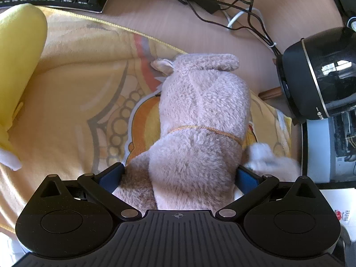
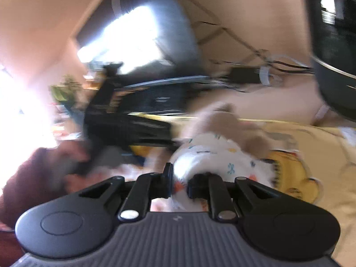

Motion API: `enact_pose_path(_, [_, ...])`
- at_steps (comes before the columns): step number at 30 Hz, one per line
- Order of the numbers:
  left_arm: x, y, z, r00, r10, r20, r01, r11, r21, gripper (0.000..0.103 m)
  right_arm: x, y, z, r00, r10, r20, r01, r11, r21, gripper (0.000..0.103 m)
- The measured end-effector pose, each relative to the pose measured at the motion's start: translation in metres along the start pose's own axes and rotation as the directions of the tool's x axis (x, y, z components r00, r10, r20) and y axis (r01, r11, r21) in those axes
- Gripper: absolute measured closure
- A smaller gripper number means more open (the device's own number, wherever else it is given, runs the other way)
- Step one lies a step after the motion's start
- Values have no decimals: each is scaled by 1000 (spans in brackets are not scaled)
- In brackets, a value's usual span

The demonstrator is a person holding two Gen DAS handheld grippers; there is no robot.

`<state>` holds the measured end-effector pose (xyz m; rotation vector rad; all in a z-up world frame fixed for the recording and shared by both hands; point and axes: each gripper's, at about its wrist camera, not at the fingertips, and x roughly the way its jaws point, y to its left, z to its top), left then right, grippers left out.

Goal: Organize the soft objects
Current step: 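Move the bunny aside with the left gripper while the right gripper lowers the garment to the towel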

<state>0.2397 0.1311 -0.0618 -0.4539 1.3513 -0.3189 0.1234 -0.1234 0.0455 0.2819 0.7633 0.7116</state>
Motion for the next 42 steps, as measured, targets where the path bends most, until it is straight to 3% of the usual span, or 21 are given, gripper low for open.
enact_pose_path(3, [0,5,4,1000,-15,-18,15,1000,-14,0,20,11,-5,999,22,-44,-24,999,-36,88])
enact_pose_path(8, [0,4,2,1000,-16,-16,16,1000,-4,0,69,-3,-20,984,-33,-177,37,999,20,89])
enact_pose_path(11, [0,4,2,1000,-16,-18,16,1000,-1,0,74,-10,-26,977,-57,-206,63,998,23,90])
enact_pose_path(19, [0,-2,6,999,11,-31,-11,1000,7,0,49,-55,-36,975,-98,-200,133,976,173,90])
enact_pose_path(23, [-2,-8,7,999,41,-28,-41,999,17,0,34,-89,-49,956,-212,-204,258,936,241,91])
enact_pose_path(28, [-10,-25,6,991,131,-5,-130,988,84,0,-3,-127,-59,945,-296,-140,327,876,355,91])
enact_pose_path(31, [-24,-53,2,971,230,67,-238,953,186,0,-32,-147,-55,936,-345,-69,342,843,415,91])
enact_pose_path(35, [-31,-104,4,971,208,116,-233,929,288,0,-48,-165,-52,932,-363,-21,334,833,440,91])
enact_pose_path(38, [-3,-144,4,949,288,130,-316,864,392,0,-46,-172,-55,930,-367,-25,339,829,445,91])
enact_pose_path(39, [10,-154,3,922,354,155,-385,817,429,0,-44,-172,-57,930,-366,-31,341,828,445,91])
enact_pose_path(41, [38,-171,0,845,486,221,-527,692,493,0,-42,-170,-61,929,-369,-38,348,833,430,91])
enact_pose_path(42, [43,-169,0,831,508,228,-548,672,499,0,-41,-169,-63,928,-370,-41,352,835,423,90])
